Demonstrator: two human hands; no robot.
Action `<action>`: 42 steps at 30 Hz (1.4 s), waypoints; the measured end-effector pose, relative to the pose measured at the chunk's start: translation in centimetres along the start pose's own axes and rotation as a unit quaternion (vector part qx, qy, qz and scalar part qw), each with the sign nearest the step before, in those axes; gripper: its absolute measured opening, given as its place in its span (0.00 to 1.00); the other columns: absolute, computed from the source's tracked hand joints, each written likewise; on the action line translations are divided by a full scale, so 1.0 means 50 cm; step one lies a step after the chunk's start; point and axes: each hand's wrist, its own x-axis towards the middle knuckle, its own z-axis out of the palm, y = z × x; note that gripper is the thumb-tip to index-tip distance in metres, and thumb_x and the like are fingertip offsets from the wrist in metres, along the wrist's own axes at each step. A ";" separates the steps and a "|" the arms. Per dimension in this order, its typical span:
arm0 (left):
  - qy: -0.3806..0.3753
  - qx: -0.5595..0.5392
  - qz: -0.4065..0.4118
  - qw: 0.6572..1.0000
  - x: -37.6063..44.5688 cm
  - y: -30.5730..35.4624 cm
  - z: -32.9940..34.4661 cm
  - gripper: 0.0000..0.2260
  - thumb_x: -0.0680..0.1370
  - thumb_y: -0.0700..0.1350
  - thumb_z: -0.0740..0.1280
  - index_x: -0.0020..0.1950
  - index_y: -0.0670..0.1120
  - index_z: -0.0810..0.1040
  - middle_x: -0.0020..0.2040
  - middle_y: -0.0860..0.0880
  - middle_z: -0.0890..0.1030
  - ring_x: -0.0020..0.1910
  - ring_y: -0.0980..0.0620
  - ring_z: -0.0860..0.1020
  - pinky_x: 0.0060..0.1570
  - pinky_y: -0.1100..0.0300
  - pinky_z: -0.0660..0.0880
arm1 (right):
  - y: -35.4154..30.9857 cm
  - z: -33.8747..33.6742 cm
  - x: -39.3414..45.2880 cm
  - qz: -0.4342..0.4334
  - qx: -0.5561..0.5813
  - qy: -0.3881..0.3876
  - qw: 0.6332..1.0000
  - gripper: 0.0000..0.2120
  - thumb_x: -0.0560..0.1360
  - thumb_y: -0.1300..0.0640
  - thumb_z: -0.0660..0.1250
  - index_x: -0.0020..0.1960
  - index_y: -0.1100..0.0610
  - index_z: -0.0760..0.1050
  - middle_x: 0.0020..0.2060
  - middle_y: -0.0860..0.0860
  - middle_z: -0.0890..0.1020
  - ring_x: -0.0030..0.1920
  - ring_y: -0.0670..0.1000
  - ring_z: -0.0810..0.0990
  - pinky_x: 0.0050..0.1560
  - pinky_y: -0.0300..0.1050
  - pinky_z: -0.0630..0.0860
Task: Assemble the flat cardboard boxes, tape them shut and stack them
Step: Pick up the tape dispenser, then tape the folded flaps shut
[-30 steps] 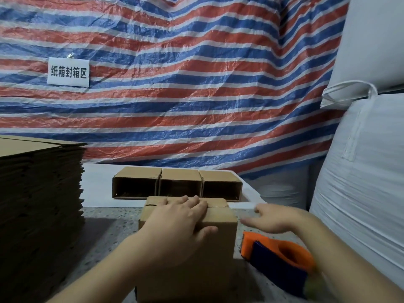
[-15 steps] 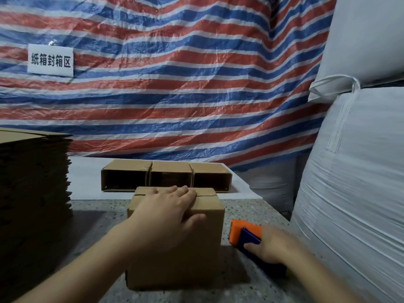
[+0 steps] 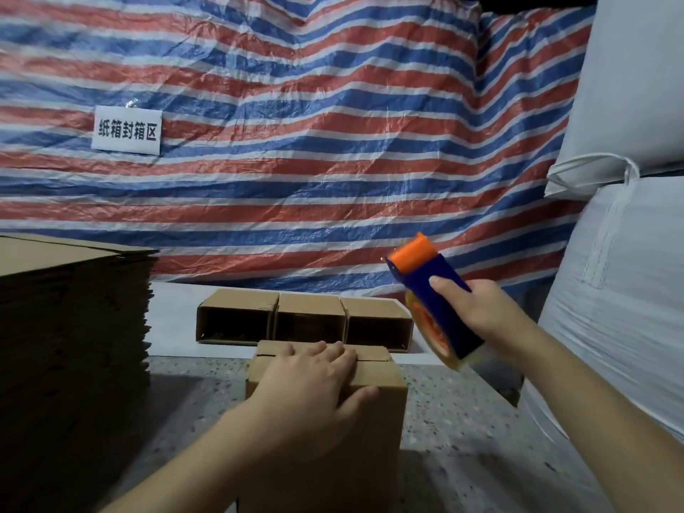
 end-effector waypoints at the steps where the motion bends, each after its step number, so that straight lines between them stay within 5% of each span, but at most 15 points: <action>1: 0.001 -0.002 0.000 1.000 0.002 -0.001 0.004 0.33 0.77 0.71 0.43 0.79 0.57 0.53 0.80 0.55 0.57 0.79 0.52 0.54 0.76 0.43 0.49 | -0.028 0.002 0.007 0.008 0.053 -0.023 0.998 0.21 0.77 0.38 0.67 0.43 0.57 0.80 0.28 0.48 0.84 0.29 0.46 0.82 0.32 0.41 0.74; 4: 0.003 -0.011 0.005 1.000 0.008 -0.005 0.013 0.34 0.77 0.71 0.42 0.79 0.55 0.53 0.80 0.54 0.57 0.79 0.52 0.54 0.76 0.43 0.49 | -0.087 0.017 0.025 0.005 0.165 -0.125 0.978 0.23 0.75 0.37 0.68 0.49 0.58 0.81 0.34 0.51 0.85 0.32 0.47 0.83 0.33 0.39 0.77; 6: 0.001 -0.017 0.009 1.000 0.010 -0.007 0.015 0.34 0.78 0.70 0.43 0.79 0.54 0.54 0.80 0.53 0.58 0.79 0.51 0.54 0.75 0.42 0.49 | -0.108 0.030 0.034 -0.010 0.168 -0.189 0.967 0.29 0.68 0.32 0.70 0.52 0.57 0.81 0.38 0.53 0.85 0.36 0.50 0.84 0.40 0.45 0.79; 10: 0.006 -0.021 0.016 1.000 0.012 -0.007 0.014 0.32 0.79 0.68 0.43 0.78 0.51 0.58 0.79 0.50 0.61 0.78 0.48 0.57 0.74 0.41 0.51 | -0.131 0.055 0.048 0.017 0.152 -0.270 0.951 0.38 0.58 0.26 0.71 0.54 0.56 0.79 0.37 0.53 0.84 0.35 0.50 0.83 0.38 0.44 0.80; 17: 0.003 -0.073 0.011 0.997 0.010 -0.013 -0.001 0.38 0.76 0.72 0.47 0.78 0.48 0.59 0.78 0.47 0.61 0.78 0.48 0.58 0.76 0.44 0.50 | -0.144 0.043 0.070 0.102 0.119 -0.315 0.936 0.36 0.57 0.34 0.77 0.53 0.61 0.80 0.37 0.57 0.82 0.32 0.52 0.81 0.32 0.44 0.79; 19: -0.001 -0.140 -0.003 0.990 0.004 -0.013 -0.011 0.32 0.77 0.68 0.51 0.74 0.51 0.65 0.75 0.48 0.68 0.74 0.48 0.66 0.73 0.45 0.61 | -0.142 0.043 0.074 0.101 0.092 -0.312 0.940 0.38 0.57 0.33 0.76 0.55 0.61 0.79 0.39 0.57 0.83 0.34 0.52 0.82 0.35 0.45 0.79; 21: 0.024 -0.328 -0.043 0.944 -0.001 -0.016 -0.024 0.16 0.78 0.60 0.56 0.61 0.56 0.73 0.59 0.51 0.80 0.56 0.54 0.79 0.56 0.53 0.77 | -0.141 0.045 0.077 0.094 0.069 -0.306 0.945 0.40 0.57 0.32 0.75 0.57 0.60 0.79 0.40 0.57 0.84 0.34 0.52 0.82 0.37 0.45 0.79; 23: 0.099 -0.489 -0.133 0.857 0.005 -0.035 -0.046 0.09 0.81 0.52 0.57 0.52 0.55 0.77 0.51 0.51 0.82 0.50 0.54 0.80 0.50 0.53 0.79 | -0.143 0.046 0.078 0.093 0.057 -0.309 0.945 0.40 0.58 0.31 0.75 0.57 0.61 0.79 0.40 0.57 0.84 0.34 0.52 0.82 0.36 0.45 0.79; 26: 0.139 -0.674 -0.260 0.677 0.018 -0.083 -0.087 0.19 0.84 0.52 0.54 0.48 0.45 0.81 0.50 0.44 0.84 0.53 0.47 0.80 0.57 0.48 0.75 | -0.144 0.044 0.080 0.092 0.059 -0.318 0.942 0.41 0.57 0.31 0.76 0.57 0.61 0.79 0.39 0.57 0.84 0.32 0.52 0.82 0.34 0.45 0.79; 28: 0.133 -0.739 -0.268 0.604 0.024 -0.111 -0.110 0.27 0.83 0.60 0.53 0.47 0.42 0.82 0.46 0.44 0.86 0.52 0.46 0.81 0.53 0.48 0.74 | -0.146 0.045 0.081 0.083 0.059 -0.332 0.938 0.43 0.54 0.30 0.79 0.56 0.60 0.80 0.39 0.57 0.84 0.32 0.51 0.82 0.34 0.45 0.79; 35: 0.093 -0.692 -0.239 0.675 0.044 -0.103 -0.137 0.23 0.77 0.65 0.62 0.43 0.46 0.79 0.43 0.48 0.86 0.50 0.47 0.83 0.55 0.48 0.73 | -0.164 0.055 0.082 0.044 0.017 -0.368 0.929 0.48 0.48 0.27 0.80 0.56 0.58 0.81 0.41 0.57 0.85 0.34 0.51 0.83 0.36 0.44 0.80; 42: 0.107 -0.709 -0.249 0.651 0.048 -0.089 -0.129 0.09 0.80 0.49 0.65 0.50 0.45 0.81 0.38 0.50 0.86 0.46 0.50 0.84 0.58 0.49 0.75 | -0.166 0.053 0.079 0.042 0.018 -0.364 0.930 0.42 0.56 0.29 0.75 0.58 0.59 0.80 0.39 0.56 0.85 0.33 0.50 0.82 0.35 0.42 0.80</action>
